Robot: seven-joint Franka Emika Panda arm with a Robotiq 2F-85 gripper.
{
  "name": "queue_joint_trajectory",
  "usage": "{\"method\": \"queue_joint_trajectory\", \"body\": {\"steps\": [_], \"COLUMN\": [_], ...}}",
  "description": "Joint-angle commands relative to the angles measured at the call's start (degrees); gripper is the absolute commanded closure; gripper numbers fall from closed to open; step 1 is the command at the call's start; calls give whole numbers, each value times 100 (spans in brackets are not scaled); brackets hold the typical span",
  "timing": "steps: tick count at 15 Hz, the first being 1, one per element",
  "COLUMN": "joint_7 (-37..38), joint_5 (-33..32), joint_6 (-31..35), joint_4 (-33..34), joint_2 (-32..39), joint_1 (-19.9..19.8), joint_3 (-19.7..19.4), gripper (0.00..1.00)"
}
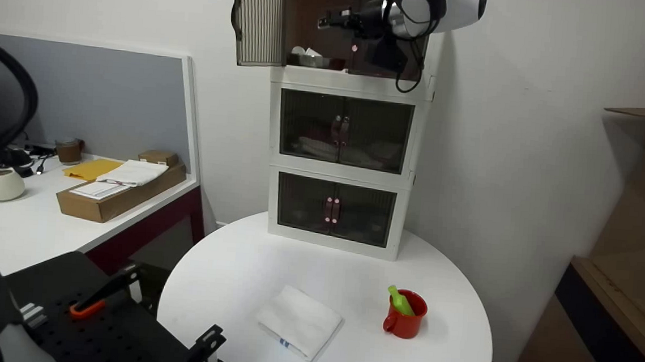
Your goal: Open the top drawer
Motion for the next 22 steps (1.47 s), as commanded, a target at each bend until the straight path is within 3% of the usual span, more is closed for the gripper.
{"method": "queue_joint_trajectory", "body": {"steps": [1, 10, 22], "joint_7": [217, 432, 336], "joint_5": [-164, -380, -477], "joint_6": [117, 866, 1133], "joint_4": [270, 247, 657], "joint_2": [66, -173, 187], "joint_1": [-38, -124, -4], "joint_3": [81, 13, 228], "gripper": [0, 0, 0]}}
